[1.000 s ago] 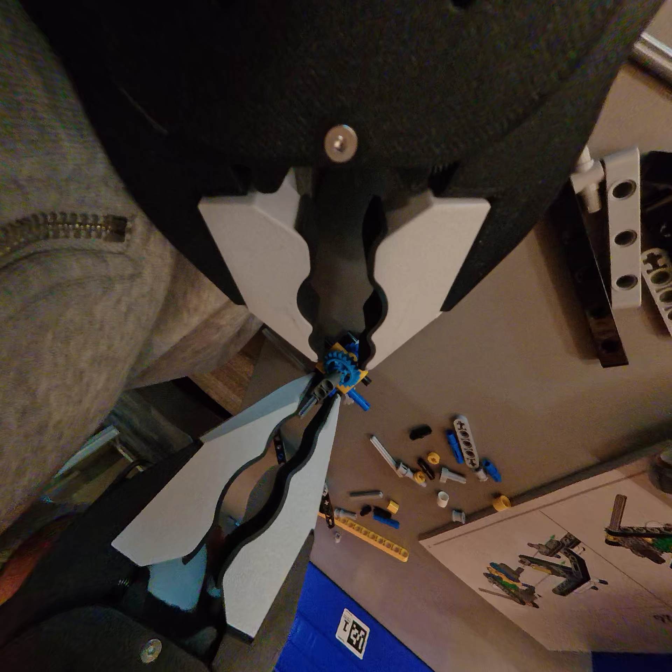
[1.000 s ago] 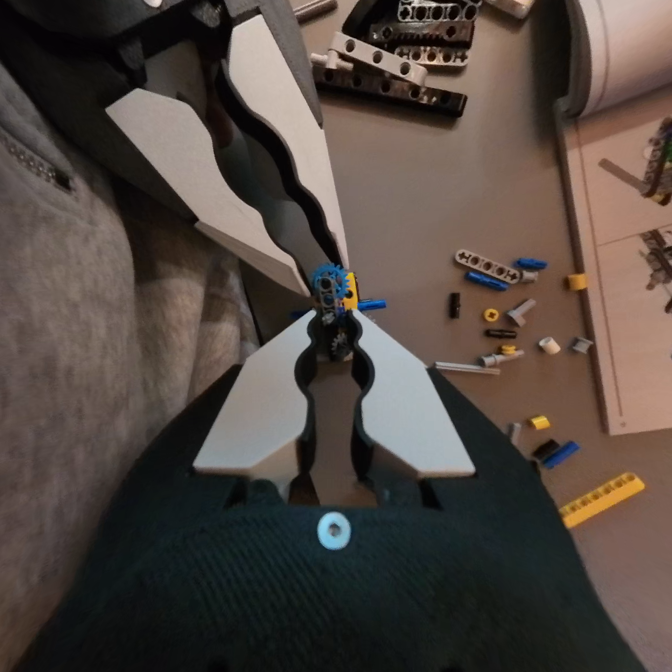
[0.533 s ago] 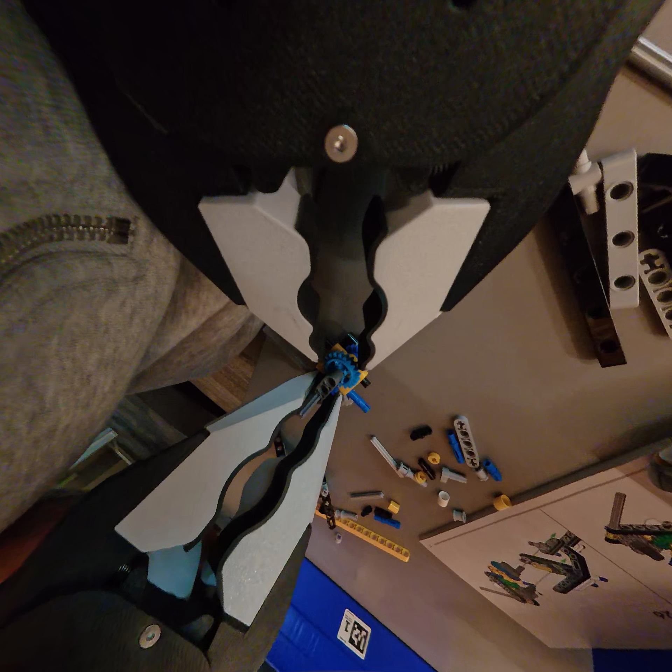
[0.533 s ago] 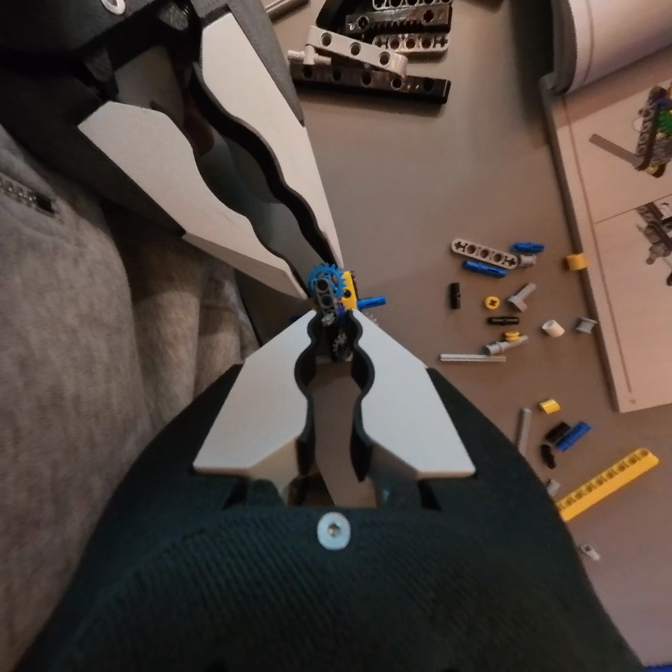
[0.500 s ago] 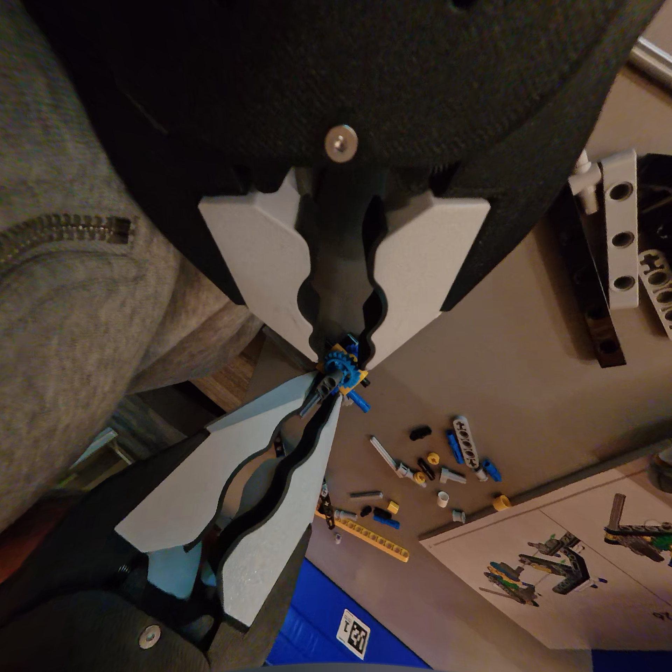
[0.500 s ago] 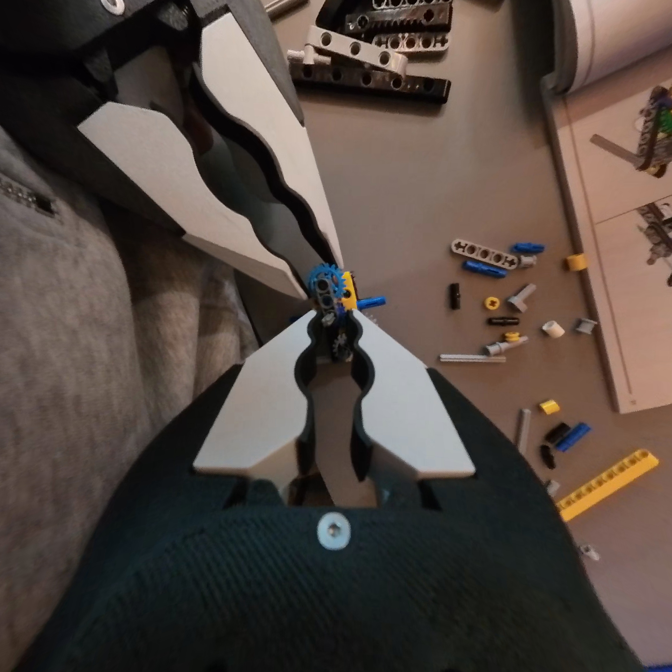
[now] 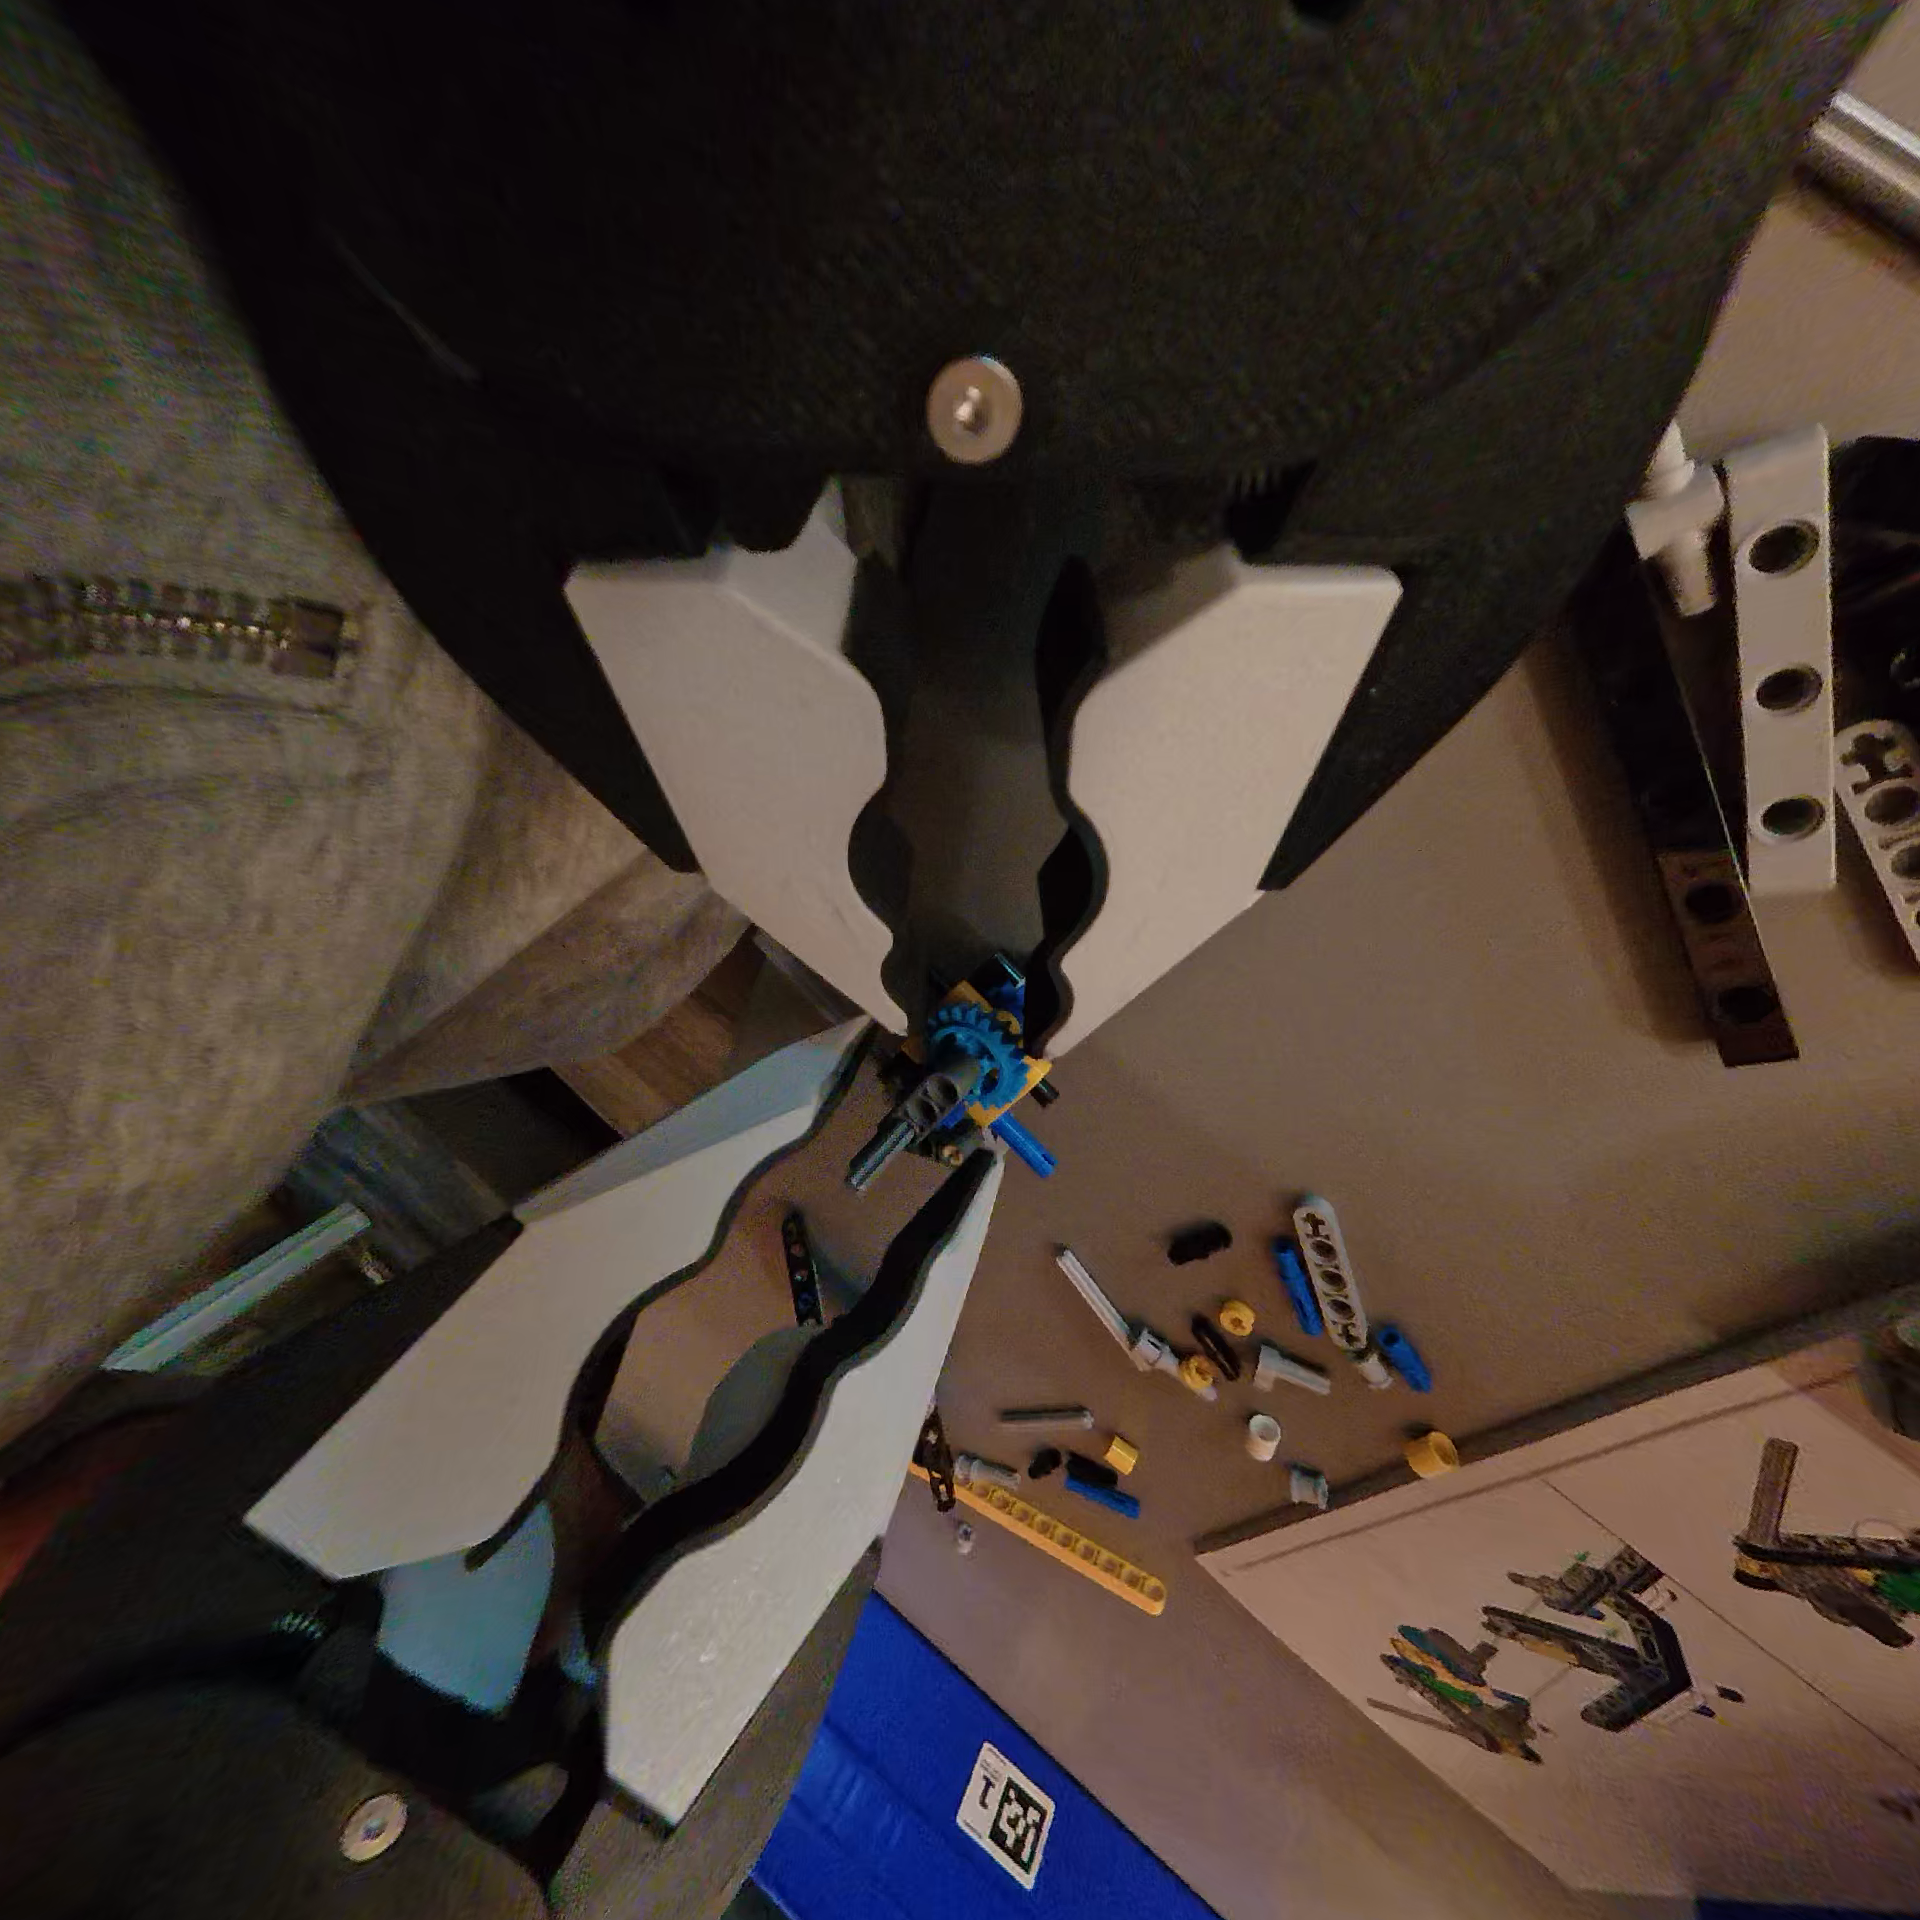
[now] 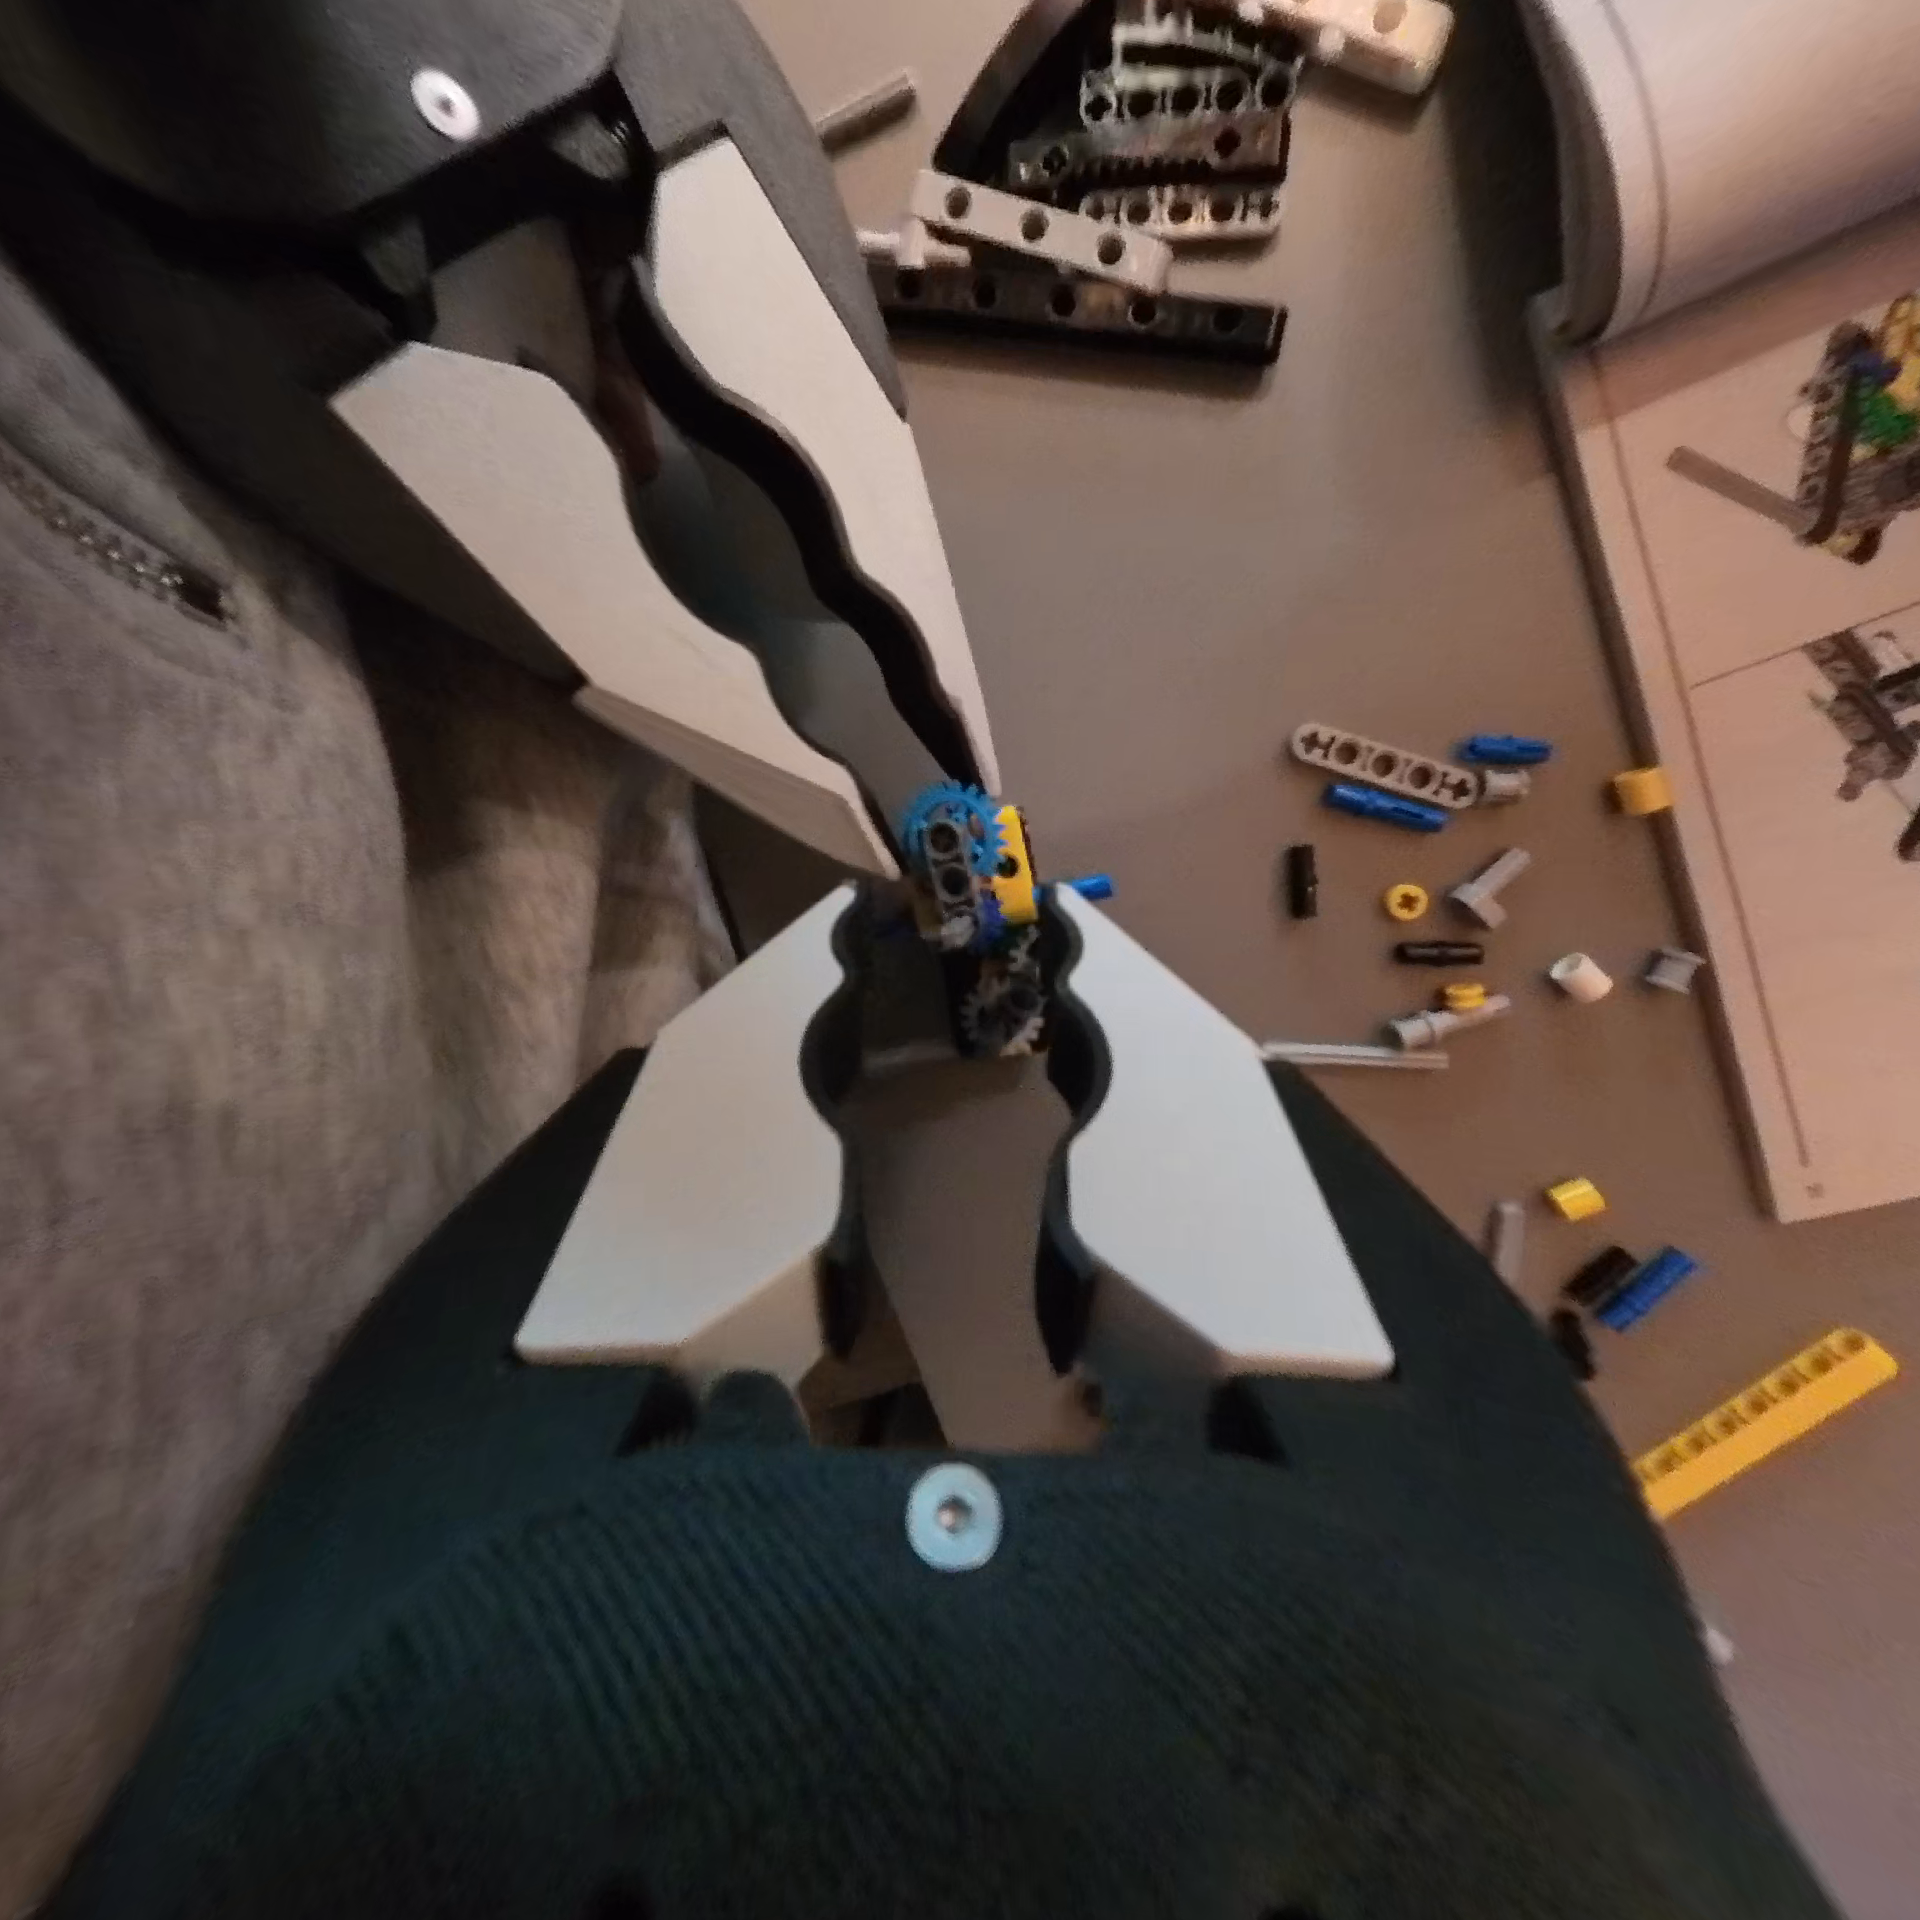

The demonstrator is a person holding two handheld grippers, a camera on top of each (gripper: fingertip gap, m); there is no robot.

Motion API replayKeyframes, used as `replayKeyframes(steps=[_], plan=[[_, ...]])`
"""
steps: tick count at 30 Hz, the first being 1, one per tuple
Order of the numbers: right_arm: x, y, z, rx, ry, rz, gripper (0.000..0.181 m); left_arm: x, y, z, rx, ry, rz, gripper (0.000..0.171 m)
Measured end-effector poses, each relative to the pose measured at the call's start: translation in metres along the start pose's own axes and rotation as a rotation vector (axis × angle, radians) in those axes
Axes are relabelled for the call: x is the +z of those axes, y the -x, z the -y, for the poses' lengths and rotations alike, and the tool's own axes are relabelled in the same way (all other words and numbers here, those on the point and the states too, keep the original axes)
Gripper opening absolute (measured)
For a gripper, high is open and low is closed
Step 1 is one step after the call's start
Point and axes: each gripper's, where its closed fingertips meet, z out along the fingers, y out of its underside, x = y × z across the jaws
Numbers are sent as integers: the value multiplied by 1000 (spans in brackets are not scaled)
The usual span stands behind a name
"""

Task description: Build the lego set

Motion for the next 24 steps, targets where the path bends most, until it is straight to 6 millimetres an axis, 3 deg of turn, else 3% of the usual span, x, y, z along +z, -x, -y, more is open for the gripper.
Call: replayKeyframes(steps=[7,19,21,24], plan=[[-1,1,8,-83,-23,-38,6,0,1,0,-7,-4,1,16],[2,-1,8,-124,-33,-52,6,0,1,1,-5,-9,15,17],[2,0,7,-137,-33,-67,11,0,1,0,-7,-11,21,20],[-7,-4,9,-159,-68,-121,34,0,1,0,6,-15,34,29]])
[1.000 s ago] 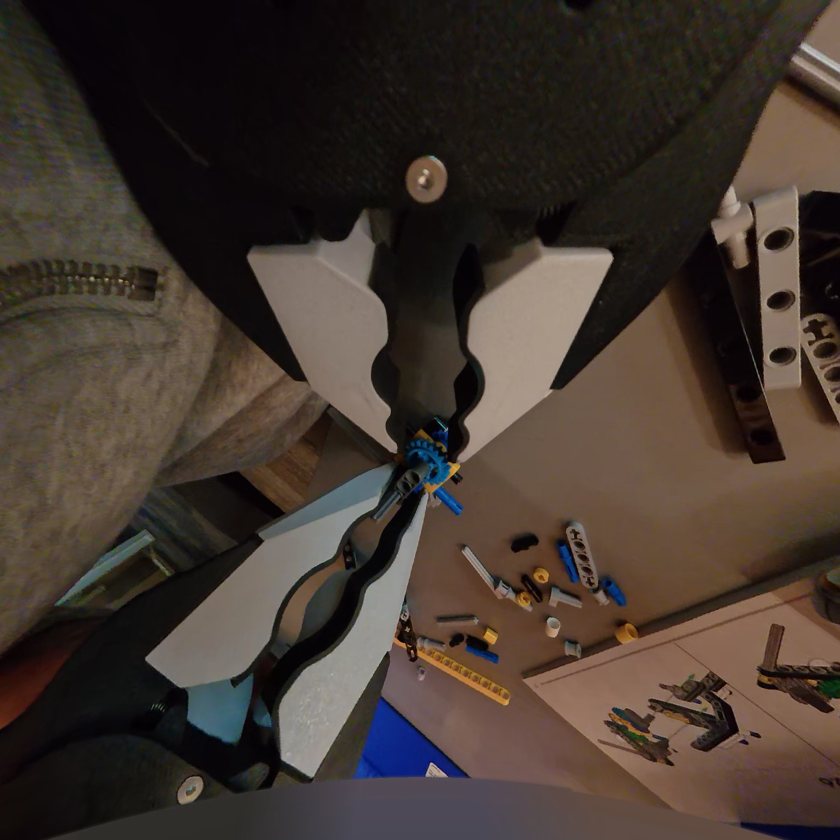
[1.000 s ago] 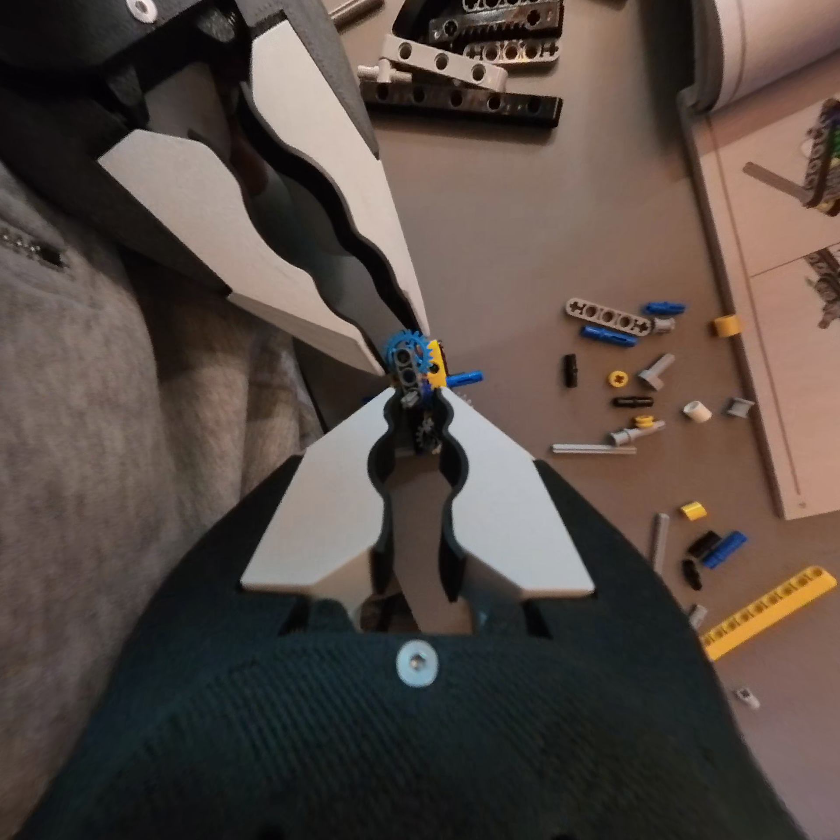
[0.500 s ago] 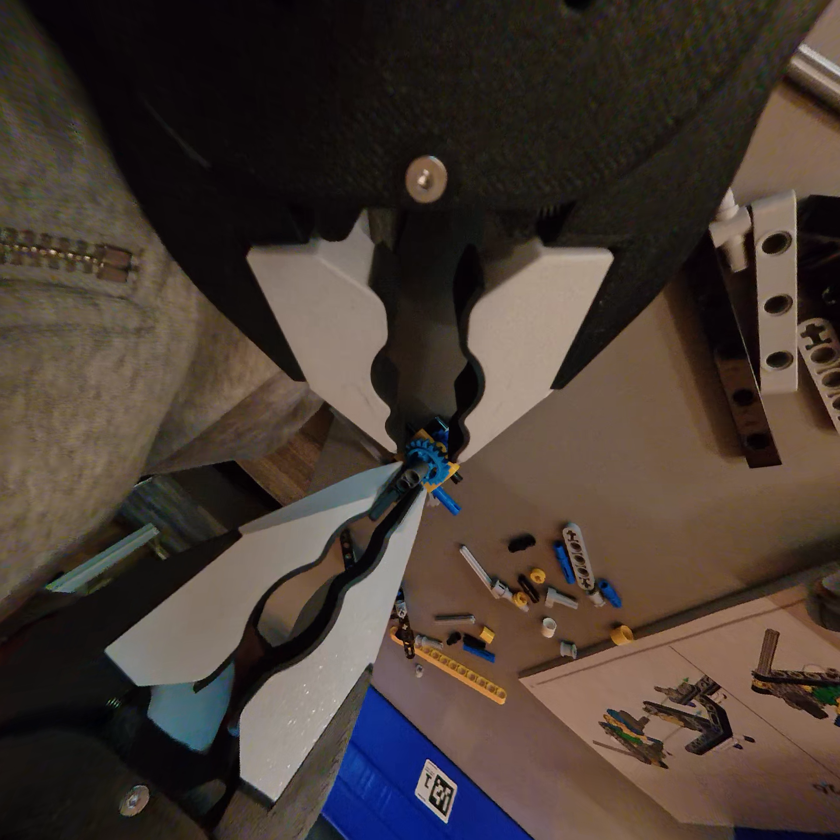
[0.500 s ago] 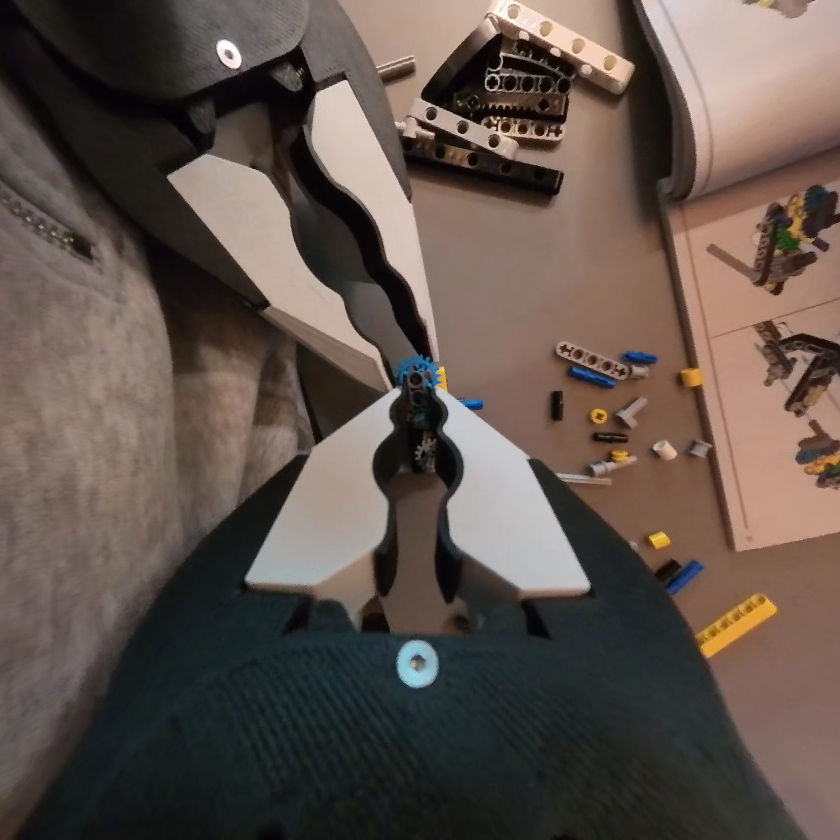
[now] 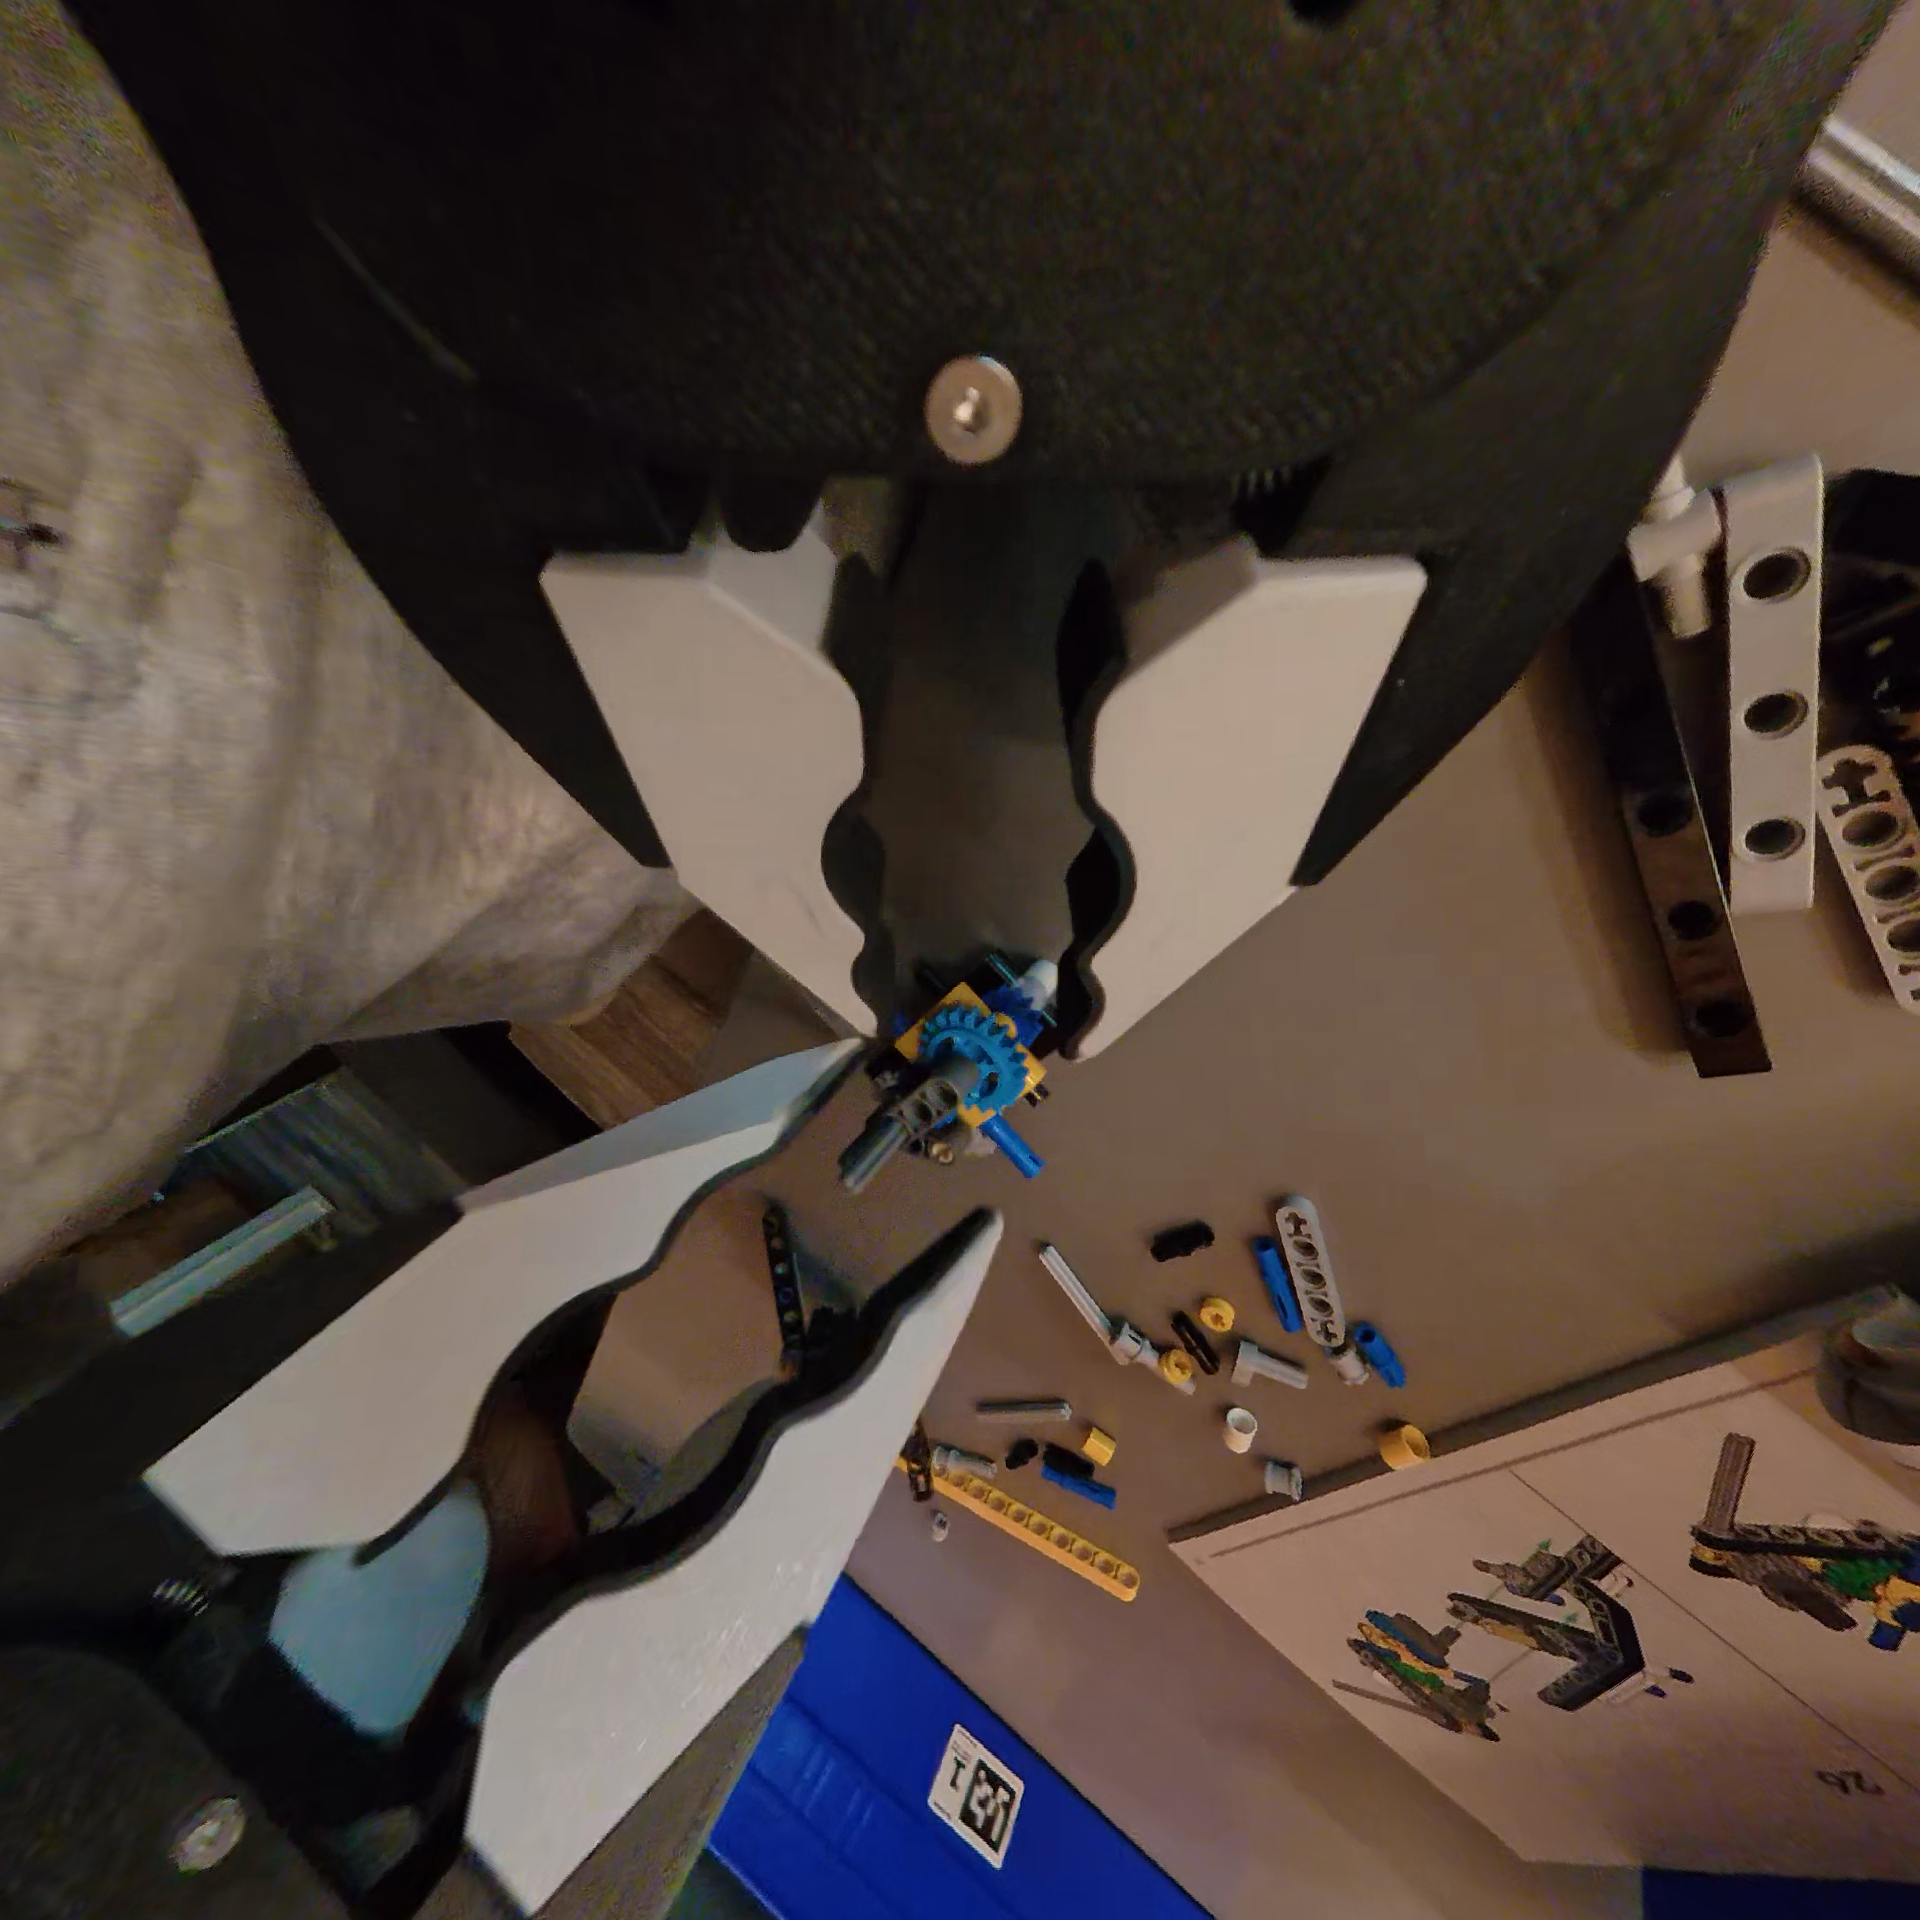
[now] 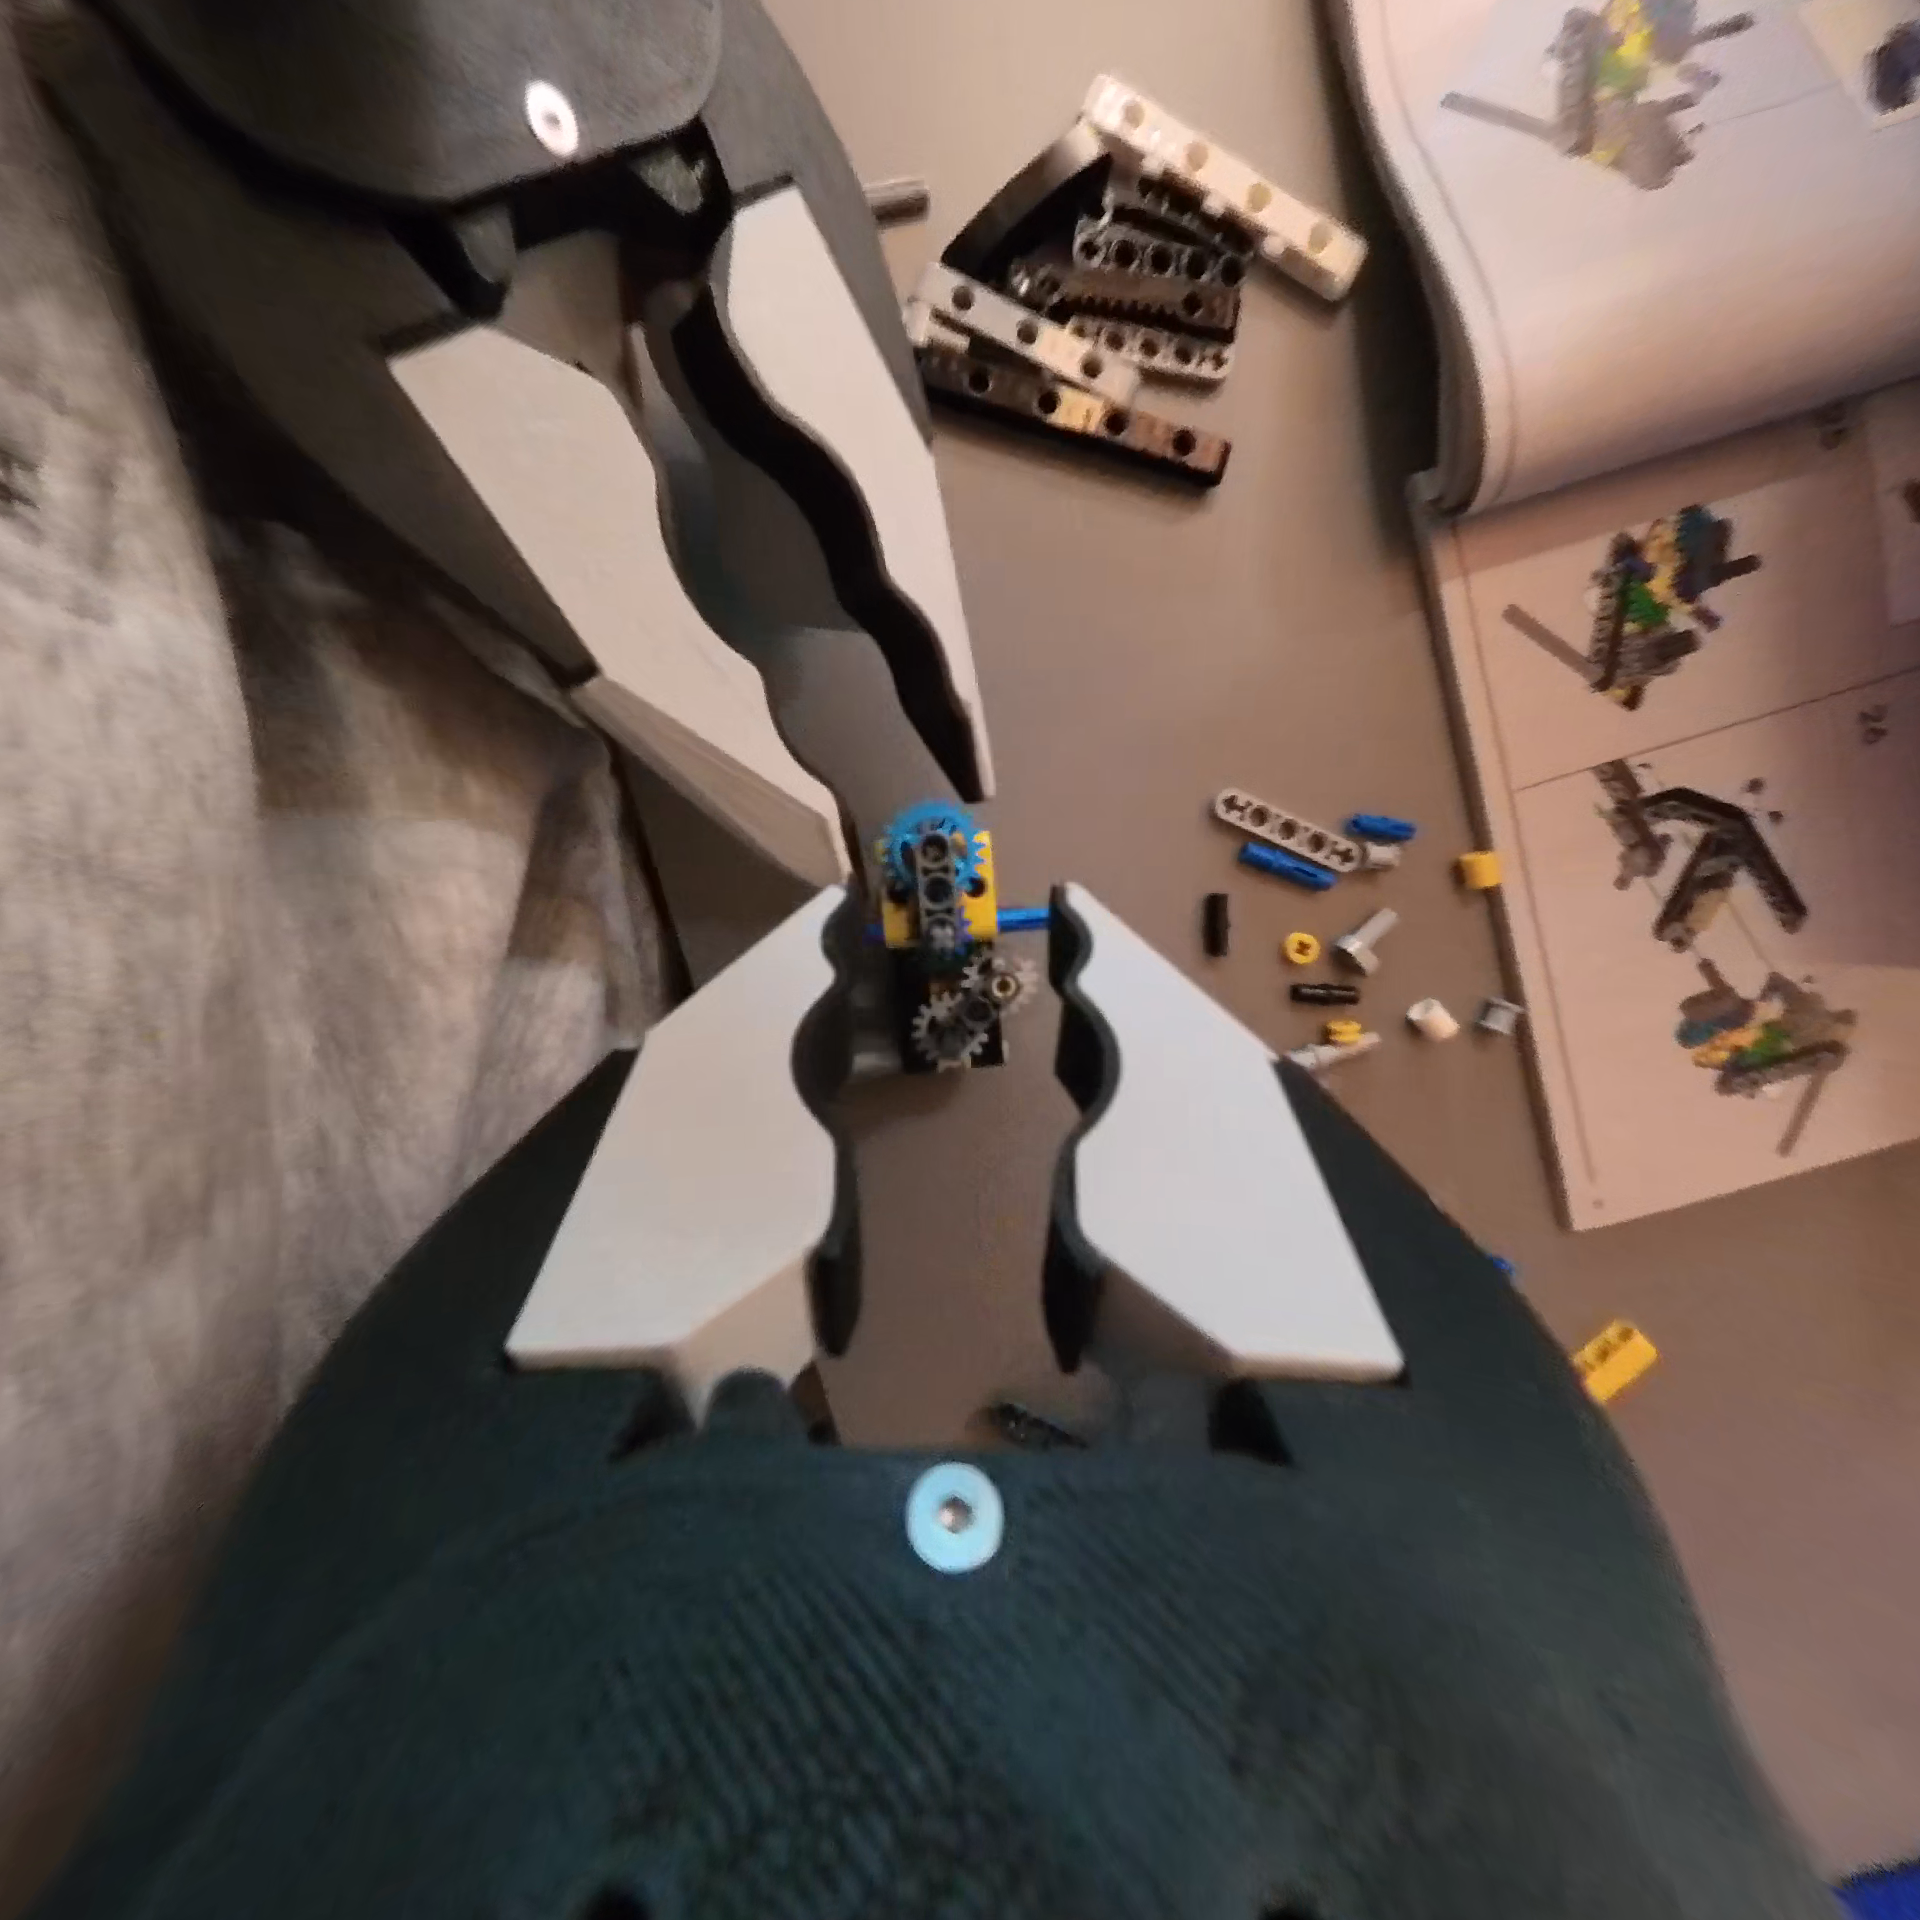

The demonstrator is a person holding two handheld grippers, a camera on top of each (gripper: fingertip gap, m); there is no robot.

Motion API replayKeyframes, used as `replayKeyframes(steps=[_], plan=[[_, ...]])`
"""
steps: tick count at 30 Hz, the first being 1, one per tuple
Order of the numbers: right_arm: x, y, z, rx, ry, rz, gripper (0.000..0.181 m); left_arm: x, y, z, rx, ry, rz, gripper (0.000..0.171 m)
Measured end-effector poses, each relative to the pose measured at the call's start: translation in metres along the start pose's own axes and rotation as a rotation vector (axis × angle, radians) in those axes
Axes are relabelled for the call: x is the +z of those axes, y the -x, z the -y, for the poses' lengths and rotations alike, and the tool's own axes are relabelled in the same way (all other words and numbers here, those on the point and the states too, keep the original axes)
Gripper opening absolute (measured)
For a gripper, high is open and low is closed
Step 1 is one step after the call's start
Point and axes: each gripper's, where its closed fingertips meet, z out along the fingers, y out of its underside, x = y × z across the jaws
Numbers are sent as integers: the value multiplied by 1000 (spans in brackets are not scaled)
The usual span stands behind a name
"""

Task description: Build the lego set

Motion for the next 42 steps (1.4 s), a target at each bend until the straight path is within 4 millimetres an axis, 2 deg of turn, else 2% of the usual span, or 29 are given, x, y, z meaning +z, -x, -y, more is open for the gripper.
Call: replayKeyframes(steps=[3,7,11,15,19,23,26,29,32,42], plan=[[-14,-1,3,67,-87,-21,43,-2,0,2,5,-16,6,33],[-27,-5,-13,155,-161,-87,44,-5,1,6,-14,-54,1,39],[-25,-5,-31,235,-249,-129,42,-6,1,7,-8,-64,0,44],[-18,-4,-36,243,-357,-186,40,-4,3,5,28,-52,36,46],[-44,-16,-12,194,-705,-376,35,1,-1,9,12,-61,4,50],[-71,-30,-8,208,-970,-467,34,11,-2,7,-8,-23,-7,46],[-92,-32,-15,231,-1018,-425,35,14,0,2,44,6,46,32],[-101,-37,-29,326,-1099,-375,33,17,-1,1,72,11,67,29],[-99,-38,-34,405,-1130,-287,35,19,-1,2,60,9,73,29],[-86,-38,-33,381,-1054,-321,32,16,13,10,46,-55,195,28]])
